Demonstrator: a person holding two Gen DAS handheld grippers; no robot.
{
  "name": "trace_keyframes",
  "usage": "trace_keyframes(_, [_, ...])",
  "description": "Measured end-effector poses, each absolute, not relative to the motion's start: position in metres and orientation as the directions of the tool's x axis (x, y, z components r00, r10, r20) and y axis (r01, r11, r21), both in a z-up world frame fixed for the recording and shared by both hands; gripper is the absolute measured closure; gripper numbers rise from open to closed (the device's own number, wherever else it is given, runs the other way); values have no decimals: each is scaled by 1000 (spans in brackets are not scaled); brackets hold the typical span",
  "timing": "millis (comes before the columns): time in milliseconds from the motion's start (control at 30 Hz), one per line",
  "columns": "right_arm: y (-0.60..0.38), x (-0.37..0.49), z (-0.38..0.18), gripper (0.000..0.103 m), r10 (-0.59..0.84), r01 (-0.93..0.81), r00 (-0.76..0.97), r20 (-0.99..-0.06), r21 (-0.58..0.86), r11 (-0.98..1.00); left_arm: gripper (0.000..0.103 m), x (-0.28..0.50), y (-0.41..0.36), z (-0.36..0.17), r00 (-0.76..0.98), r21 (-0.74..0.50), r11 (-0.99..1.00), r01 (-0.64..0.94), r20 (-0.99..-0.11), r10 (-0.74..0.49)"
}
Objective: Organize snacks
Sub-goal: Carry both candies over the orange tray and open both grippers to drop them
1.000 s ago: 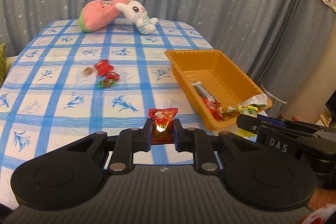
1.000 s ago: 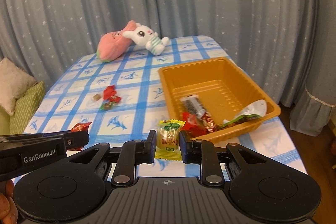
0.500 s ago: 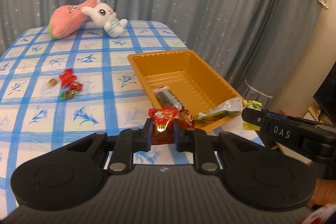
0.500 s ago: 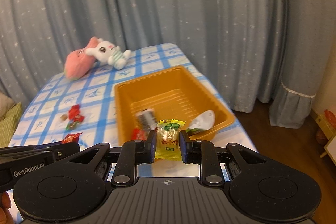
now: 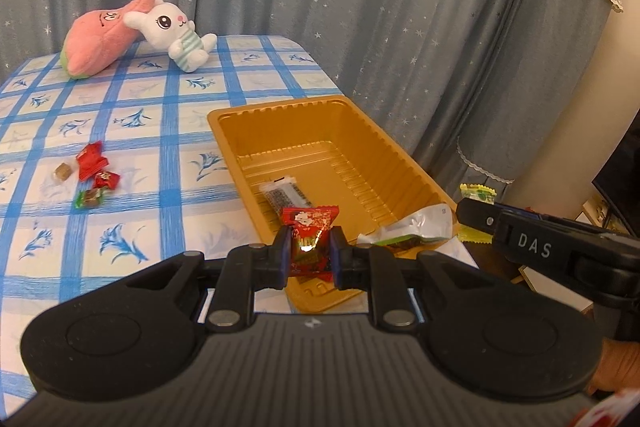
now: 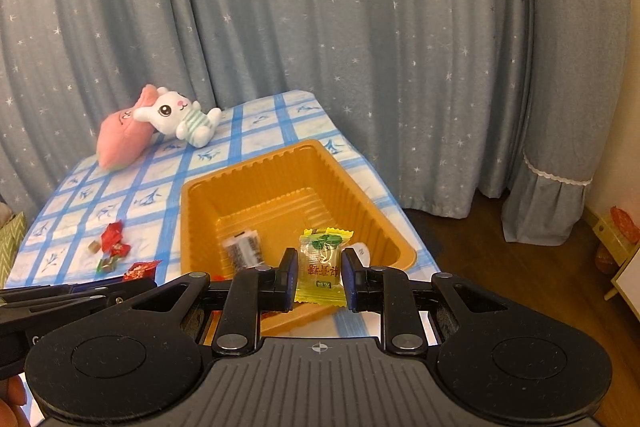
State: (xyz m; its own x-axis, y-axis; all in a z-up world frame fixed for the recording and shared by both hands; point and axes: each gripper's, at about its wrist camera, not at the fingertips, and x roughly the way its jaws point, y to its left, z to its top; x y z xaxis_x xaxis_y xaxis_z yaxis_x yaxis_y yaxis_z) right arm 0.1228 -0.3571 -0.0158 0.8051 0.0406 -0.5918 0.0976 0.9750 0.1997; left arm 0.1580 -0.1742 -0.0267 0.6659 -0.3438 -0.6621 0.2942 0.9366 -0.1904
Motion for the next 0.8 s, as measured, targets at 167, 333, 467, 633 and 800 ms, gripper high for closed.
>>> trace_keyframes(167, [-362,137,-18,80,42,93,805,-591,195,976,86,172,-183,-29,663,-192,934,300,-663,-349])
trace_keyframes(333, [-366,155,-20,80,44,85,804,-593,188,978,86,187,-189,-33,658,-198,933,300,-665,-353])
trace_keyframes(467, [-370,169,-24,80,46,84,798,-601,187,979,86,200,-193,-38,652,-202,932,301,-670,-355])
trace_keyframes(633, [-374,184,-30,80,42,94,793,-608,189,977,85,214,-199,-44,642,-201,929,310,-676,-361])
trace_keyframes(800, [-377,190,-32,80,39,102,792,-609,194,976,85,224,-203,-47,636,-203,924,323,-676,-371])
